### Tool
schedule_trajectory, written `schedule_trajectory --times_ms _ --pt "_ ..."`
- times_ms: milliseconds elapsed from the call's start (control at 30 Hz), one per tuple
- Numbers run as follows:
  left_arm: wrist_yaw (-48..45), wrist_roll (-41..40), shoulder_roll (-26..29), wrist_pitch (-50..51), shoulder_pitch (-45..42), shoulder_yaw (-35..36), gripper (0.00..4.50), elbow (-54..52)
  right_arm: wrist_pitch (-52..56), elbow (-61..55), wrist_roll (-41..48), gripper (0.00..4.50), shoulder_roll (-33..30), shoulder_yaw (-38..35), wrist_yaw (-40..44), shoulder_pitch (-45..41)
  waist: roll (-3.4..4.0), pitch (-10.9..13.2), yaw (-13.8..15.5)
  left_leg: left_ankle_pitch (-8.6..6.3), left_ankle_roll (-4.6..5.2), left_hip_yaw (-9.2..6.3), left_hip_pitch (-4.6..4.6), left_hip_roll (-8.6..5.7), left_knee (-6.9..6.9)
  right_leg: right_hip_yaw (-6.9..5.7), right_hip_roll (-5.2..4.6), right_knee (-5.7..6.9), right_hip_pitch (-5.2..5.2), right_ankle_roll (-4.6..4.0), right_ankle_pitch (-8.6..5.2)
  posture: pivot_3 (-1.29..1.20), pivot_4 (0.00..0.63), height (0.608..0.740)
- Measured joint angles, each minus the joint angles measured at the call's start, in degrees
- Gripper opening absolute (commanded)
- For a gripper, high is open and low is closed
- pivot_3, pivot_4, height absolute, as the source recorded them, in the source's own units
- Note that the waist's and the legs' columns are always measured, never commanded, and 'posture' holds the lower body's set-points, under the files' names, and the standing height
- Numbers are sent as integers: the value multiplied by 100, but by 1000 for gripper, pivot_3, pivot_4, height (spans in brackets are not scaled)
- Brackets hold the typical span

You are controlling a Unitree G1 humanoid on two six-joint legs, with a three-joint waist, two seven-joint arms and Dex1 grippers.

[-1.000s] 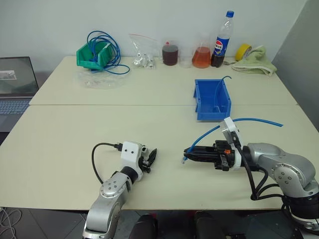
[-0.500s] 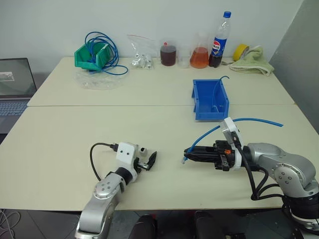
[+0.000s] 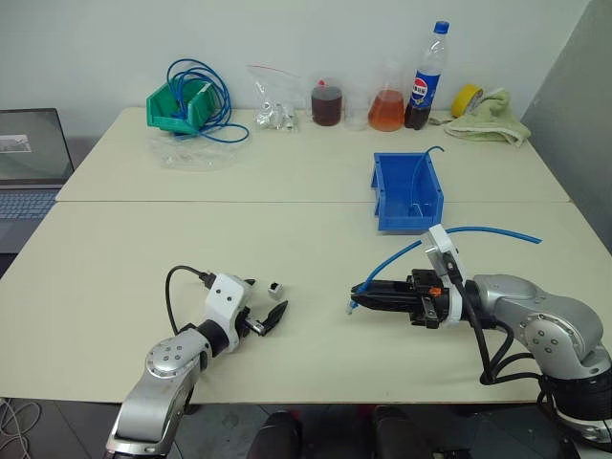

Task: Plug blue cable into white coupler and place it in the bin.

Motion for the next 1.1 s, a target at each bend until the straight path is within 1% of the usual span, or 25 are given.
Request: schedule_trajectory --times_ms 233,433,567,733,967,1100 --pt "-388 -251 136 1 -92 45 4500 131 -11 0 -1 107 51 1 -38 0 0 0 -1 0 0 0 0 1 -1 0 0 0 -1 0 0 0 150 740" --pt "-857 -484 446 -79 -98 211 4500 294 -16 -2 -3 107 116 15 -49 0 1 1 -3 0 0 -1 0 2 -3 0 0 0 -4 0 0 0 150 740" --pt "-1355 -591 832 -120 -423 376 4500 706 -20 -12 -12 107 170 53 -60 0 1 3 -4 0 0 -2 -1 1 -3 -1 2 0 -5 0 0 0 150 740" --pt "-1942 -583 1128 -374 -904 381 4500 1340 -55 -17 -50 107 211 90 -68 -22 0 3 -6 0 0 -1 -3 1 -5 0 1 -1 -9 0 0 0 150 740" --pt "-3145 -504 1546 -928 -1541 -23 4500 2125 -64 -20 -60 107 222 155 -68 -34 -1 5 -13 0 0 0 -11 1 -6 1 1 0 -22 -1 0 0 150 740" --pt "-3738 -261 1663 -1635 -2057 -260 4500 2792 -64 -26 -60 107 213 157 -67 -38 -2 6 -9 0 0 -1 -16 1 -5 0 1 1 -26 -1 0 0 150 740"
